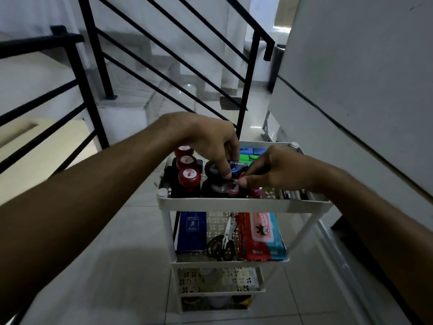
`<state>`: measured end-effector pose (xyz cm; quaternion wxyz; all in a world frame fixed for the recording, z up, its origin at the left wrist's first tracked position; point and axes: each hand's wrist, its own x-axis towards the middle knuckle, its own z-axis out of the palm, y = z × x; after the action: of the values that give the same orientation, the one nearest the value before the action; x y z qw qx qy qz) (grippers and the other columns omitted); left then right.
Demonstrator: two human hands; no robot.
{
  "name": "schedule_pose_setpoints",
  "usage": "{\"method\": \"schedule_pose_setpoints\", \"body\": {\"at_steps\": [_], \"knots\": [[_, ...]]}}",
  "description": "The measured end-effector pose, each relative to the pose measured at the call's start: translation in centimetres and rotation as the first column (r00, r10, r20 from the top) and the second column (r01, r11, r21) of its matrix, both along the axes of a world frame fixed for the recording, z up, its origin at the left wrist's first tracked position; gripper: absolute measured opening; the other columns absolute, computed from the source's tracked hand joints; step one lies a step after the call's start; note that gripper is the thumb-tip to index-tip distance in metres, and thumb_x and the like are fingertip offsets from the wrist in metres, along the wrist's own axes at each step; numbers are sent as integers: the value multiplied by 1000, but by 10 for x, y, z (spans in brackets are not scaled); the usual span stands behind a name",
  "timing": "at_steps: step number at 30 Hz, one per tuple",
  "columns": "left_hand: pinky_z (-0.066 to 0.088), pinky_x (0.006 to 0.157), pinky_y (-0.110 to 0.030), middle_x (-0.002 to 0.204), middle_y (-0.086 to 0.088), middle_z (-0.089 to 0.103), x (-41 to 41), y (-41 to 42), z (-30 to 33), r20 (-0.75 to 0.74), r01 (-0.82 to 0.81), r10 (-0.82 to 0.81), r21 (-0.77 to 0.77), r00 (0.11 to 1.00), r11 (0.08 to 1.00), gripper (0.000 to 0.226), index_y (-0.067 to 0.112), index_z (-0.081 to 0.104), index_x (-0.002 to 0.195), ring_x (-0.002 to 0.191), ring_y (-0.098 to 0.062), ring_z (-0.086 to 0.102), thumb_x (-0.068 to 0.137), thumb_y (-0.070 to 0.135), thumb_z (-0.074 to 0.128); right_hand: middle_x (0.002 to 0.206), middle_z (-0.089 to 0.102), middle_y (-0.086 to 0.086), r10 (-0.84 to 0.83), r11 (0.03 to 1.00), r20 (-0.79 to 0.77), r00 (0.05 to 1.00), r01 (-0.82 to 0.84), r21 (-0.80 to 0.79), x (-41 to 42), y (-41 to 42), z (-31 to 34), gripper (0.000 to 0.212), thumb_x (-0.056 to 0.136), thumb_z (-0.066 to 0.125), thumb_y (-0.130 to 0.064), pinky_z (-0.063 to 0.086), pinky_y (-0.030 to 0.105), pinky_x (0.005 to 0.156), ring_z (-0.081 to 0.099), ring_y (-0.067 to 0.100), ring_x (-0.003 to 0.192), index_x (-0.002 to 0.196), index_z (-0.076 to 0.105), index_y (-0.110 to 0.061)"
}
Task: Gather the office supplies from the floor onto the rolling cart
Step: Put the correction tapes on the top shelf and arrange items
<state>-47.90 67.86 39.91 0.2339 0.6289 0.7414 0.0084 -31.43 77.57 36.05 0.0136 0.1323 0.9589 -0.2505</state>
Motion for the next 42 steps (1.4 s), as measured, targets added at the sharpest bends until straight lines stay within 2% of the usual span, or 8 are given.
{"method": "schedule_pose_setpoints", "body": {"at_steps": [3, 9, 13, 21, 27, 36, 39, 42], "knots": [[38, 63, -15, 93, 18, 62, 3, 0, 0, -7, 18, -18, -25, 1000, 1000, 42, 24, 62, 119, 73, 4, 55, 79, 28, 74, 90, 74, -10, -6, 1000, 39, 999, 5, 18, 1, 2, 10, 15, 88, 66, -33, 53, 19, 78, 67, -3, 81, 93, 75, -22], [41, 66, -17, 100, 10, 64, 4, -3, -7, -40, -32, 32, -20, 999, 999, 38, 24, 61, 124, 78, 1, 55, 87, 20, 66, 79, 67, -6, -137, 985, -58, 989, 142, 95, -7, 4, 10, 8, 90, 62, -30, 49, 22, 67, 65, 7, 74, 87, 66, -24], [52, 88, -33, 105, 8, 66, 2, -6, -10, -60, -28, 30, 22, 998, 999, 34, 25, 63, 119, 94, -8, 62, 86, 20, 67, 85, 64, -9, -121, 977, -115, 986, 139, 160, -14, -2, -1, 5, 89, 63, -26, 45, 19, 63, 62, 8, 77, 93, 63, -28], [49, 94, -35, 87, 23, 58, -2, -19, -12, -31, -47, 50, 92, 998, 995, 30, 28, 66, 115, 94, -5, 59, 86, 19, 67, 103, 68, -5, -124, 965, -190, 974, 163, 207, -17, -10, -16, 27, 88, 64, -21, 50, 21, 74, 62, 7, 86, 115, 64, -24], [54, 91, -41, 106, 13, 59, 4, -31, -16, -85, -18, 30, 133, 996, 991, 38, 33, 69, 106, 107, -16, 59, 83, 4, 61, 104, 69, 1, -141, 968, -118, 983, 162, 191, -13, -19, -23, 24, 95, 54, -24, 53, 29, 81, 64, 14, 92, 117, 65, -20], [40, 90, -27, 129, -2, 59, 19, -70, -17, -107, -56, 117, 451, 987, 891, 36, 23, 62, 124, 117, -15, 52, 89, 30, 62, 126, 62, 4, -236, 926, -297, 925, 307, 218, 2, -43, -29, 45, 90, 60, -38, 50, 41, 92, 58, 19, 109, 133, 52, -27], [41, 97, -37, 131, 1, 57, 27, -91, -25, -150, -50, 165, 576, 975, 816, 47, 28, 58, 127, 117, -17, 51, 86, 50, 60, 129, 58, 4, -236, 917, -380, 894, 335, 217, 11, -61, -36, 53, 90, 55, -50, 49, 47, 92, 55, 19, 110, 138, 45, -30], [28, 108, -43, 136, 4, 53, 43, -115, -36, -245, -6, 234, 678, 941, 735, 66, 30, 50, 134, 126, -17, 45, 80, 68, 47, 147, 43, 1, -273, 861, -422, 864, 415, 293, 27, -86, -43, 65, 89, 48, -62, 29, 48, 110, 38, 22, 133, 146, 33, -35]]}}
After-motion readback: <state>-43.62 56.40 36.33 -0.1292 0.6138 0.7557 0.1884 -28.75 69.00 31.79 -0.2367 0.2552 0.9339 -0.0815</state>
